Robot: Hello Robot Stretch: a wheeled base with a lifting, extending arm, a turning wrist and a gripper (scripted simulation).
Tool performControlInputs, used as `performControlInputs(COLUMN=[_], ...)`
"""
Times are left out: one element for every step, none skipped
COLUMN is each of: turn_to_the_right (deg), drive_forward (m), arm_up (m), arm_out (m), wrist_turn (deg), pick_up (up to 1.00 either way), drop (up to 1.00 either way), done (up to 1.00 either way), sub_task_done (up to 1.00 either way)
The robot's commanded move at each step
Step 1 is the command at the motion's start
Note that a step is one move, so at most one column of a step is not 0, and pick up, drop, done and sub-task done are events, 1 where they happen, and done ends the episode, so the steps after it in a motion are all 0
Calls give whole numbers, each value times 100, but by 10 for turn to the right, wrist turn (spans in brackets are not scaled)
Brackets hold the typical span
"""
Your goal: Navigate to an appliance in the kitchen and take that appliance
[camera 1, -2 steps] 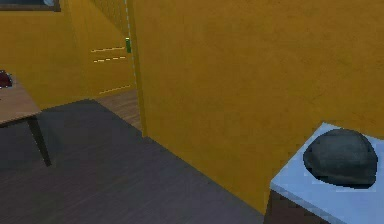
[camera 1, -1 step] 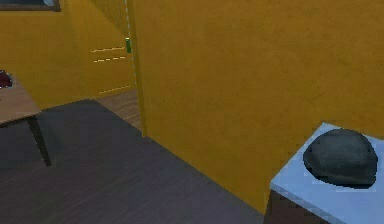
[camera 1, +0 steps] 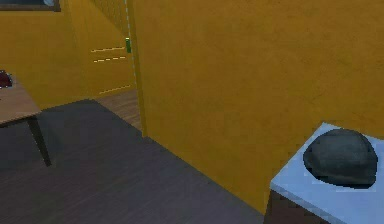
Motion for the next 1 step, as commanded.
performControlInputs(turn_to_the_right=[0], drive_forward=[0], arm_up=[0], arm_out=[50], wrist_turn=[0], pick_up=[0], drop=[0], done=[0], sub_task_done=[0])
